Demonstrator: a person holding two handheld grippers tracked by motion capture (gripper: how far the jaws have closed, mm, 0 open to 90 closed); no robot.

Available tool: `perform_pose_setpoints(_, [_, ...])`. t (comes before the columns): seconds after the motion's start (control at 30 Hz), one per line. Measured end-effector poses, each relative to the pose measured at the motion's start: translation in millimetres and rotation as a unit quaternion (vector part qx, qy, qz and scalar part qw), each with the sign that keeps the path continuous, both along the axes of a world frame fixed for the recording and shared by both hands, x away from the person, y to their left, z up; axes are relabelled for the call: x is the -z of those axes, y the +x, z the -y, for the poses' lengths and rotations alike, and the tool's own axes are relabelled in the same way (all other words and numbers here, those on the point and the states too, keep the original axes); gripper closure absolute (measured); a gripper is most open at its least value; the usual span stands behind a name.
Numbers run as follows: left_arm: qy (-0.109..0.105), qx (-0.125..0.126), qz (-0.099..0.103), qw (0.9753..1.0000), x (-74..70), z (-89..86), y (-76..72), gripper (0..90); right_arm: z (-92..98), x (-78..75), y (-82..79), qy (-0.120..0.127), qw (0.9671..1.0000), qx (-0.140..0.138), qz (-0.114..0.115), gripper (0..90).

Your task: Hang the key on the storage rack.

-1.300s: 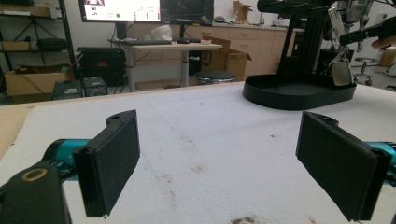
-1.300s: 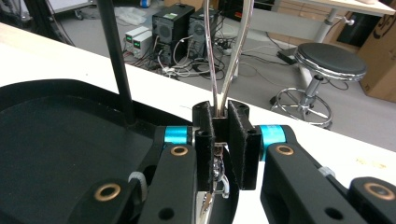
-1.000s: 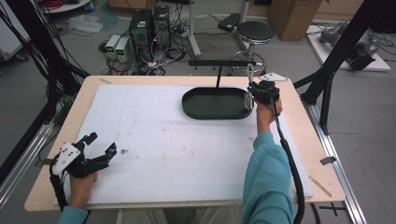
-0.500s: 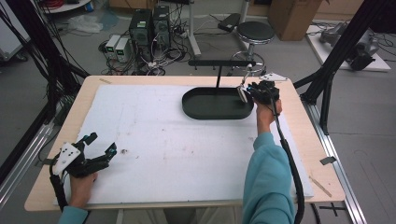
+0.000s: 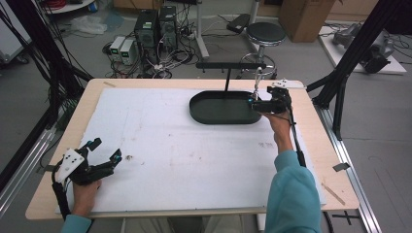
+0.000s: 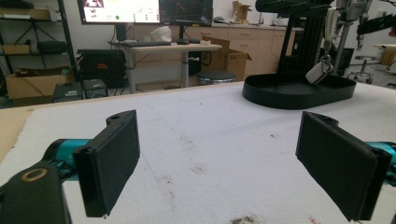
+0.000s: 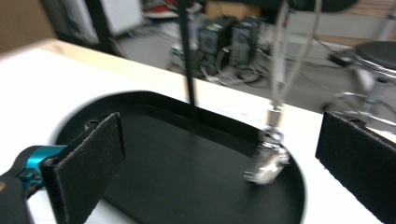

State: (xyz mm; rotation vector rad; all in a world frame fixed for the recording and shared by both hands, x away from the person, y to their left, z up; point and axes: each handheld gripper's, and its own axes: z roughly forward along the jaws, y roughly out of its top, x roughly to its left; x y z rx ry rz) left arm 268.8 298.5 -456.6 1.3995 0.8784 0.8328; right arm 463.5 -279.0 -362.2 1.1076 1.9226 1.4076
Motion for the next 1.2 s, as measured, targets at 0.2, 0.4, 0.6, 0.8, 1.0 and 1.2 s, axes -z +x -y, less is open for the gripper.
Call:
perform_pose_setpoints(0.2, [0.000, 0.001, 0.000, 1.0000, 0.1, 0.3, -0.3, 14.0, 3.6, -8.9, -29.0, 0.013, 0.9990, -0.023, 0.035, 0.7])
perform_pose_setpoints(0.4, [0.002, 0.000, 0.001, 1.0000, 0.0, 0.3, -0.3, 14.0, 12.0, 0.1, -69.8, 0.030, 0.9968, -0.035, 0.066, 0.7])
perform_pose_setpoints(0.6, [0.001, -0.001, 0.002, 1.0000, 0.1, 0.5, -0.4, 14.1, 21.8, 22.8, -112.7, 0.054, 0.9919, -0.032, 0.110, 0.7])
perform_pose_setpoints(0.8, [0.001, -0.001, -0.002, 1.0000, -0.1, 0.6, 0.4, 14.1, 31.3, 49.0, -146.1, 0.071, 0.9867, -0.013, 0.146, 0.7])
perform_pose_setpoints(1.0, [0.002, -0.001, -0.002, 1.0000, -0.1, 0.8, 0.4, 14.0, 26.7, 69.4, -155.4, 0.062, 0.9849, -0.016, 0.160, 0.7])
perform_pose_setpoints(1.2, [0.003, -0.002, 0.001, 1.0000, 0.0, 1.0, -0.3, 14.1, 21.7, 90.8, -157.8, 0.063, 0.9871, -0.022, 0.145, 0.7])
